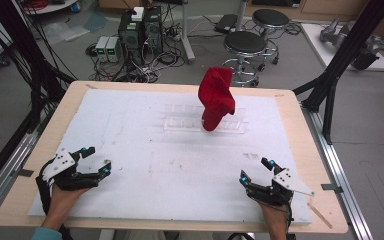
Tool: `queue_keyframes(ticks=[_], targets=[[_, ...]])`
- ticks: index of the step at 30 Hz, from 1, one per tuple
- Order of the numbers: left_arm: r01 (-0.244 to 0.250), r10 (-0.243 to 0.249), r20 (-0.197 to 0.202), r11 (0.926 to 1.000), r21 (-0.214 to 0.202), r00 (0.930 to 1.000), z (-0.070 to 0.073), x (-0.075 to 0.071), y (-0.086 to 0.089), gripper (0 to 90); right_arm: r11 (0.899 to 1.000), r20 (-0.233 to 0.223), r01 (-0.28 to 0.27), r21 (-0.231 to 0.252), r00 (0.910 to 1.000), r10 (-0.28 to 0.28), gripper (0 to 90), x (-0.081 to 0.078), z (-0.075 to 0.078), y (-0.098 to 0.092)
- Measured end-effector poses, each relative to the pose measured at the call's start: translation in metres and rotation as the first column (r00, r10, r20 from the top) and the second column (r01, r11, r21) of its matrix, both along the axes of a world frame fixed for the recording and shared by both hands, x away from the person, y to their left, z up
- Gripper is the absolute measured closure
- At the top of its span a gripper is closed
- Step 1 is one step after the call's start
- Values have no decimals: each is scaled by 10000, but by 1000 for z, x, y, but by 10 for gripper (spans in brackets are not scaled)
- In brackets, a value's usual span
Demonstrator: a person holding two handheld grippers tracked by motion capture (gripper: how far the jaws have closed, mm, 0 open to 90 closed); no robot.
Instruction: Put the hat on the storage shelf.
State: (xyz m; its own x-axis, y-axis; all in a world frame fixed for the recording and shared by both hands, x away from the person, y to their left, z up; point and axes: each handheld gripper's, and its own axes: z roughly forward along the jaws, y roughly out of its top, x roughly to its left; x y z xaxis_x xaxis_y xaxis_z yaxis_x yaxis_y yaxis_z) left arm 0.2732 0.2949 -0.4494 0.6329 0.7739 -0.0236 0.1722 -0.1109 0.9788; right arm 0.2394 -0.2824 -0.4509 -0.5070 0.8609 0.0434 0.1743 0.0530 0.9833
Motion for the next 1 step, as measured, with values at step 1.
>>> queue_keyframes(ticks=[1], targets=[[-8,8,37,10000,-30,10000,0,0,0,128,10000,38,22,-12,10000,-22,117,0,0,0]])
